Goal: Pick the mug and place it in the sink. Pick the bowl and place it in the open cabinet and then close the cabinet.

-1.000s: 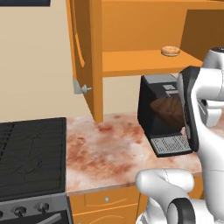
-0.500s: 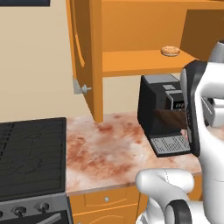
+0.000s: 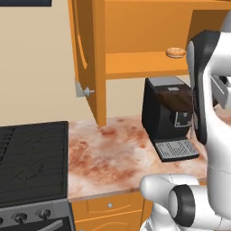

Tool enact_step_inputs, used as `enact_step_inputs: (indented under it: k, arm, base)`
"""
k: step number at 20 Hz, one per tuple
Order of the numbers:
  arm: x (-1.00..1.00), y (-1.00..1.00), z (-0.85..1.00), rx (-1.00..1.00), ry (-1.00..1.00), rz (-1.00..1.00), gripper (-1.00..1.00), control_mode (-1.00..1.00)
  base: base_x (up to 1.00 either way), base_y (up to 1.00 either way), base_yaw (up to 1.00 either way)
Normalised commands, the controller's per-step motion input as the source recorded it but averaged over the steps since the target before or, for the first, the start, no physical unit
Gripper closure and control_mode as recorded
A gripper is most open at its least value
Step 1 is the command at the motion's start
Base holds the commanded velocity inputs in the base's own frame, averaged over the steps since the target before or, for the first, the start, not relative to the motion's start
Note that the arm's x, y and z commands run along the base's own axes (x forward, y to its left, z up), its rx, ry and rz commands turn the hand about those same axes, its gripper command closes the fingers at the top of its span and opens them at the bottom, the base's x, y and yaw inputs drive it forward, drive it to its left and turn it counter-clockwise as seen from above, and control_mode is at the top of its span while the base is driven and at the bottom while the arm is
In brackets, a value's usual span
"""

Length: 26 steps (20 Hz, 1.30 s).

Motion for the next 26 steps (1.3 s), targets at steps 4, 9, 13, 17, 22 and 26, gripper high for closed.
enact_step_inputs:
  k: [4,9,13,17,22,26]
  arm:
    - [-0.31,0.14,0.62,-0.04,-0.33,0.09,1.00,-1.00]
    - [-0.30,0.12,0.33,0.00,-0.40,0.04,1.00,-1.00]
    - [-0.01,0.23,0.02,0.00,-0.34,0.01,1.00,-1.00]
    - [0.05,0.18,0.01,0.00,-0.23,0.00,1.00,-1.00]
    - [0.18,0.05,0.00,0.00,-0.09,0.00,1.00,-1.00]
    - [0.28,0.00,0.00,0.00,-0.08,0.01,1.00,-1.00]
  base:
    - [0.00,0.00,0.00]
    - [0.00,0.00,0.00]
    - [0.00,0.00,0.00]
    - [0.00,0.00,0.00]
    - [0.00,0.00,0.00]
    - [0.00,0.00,0.00]
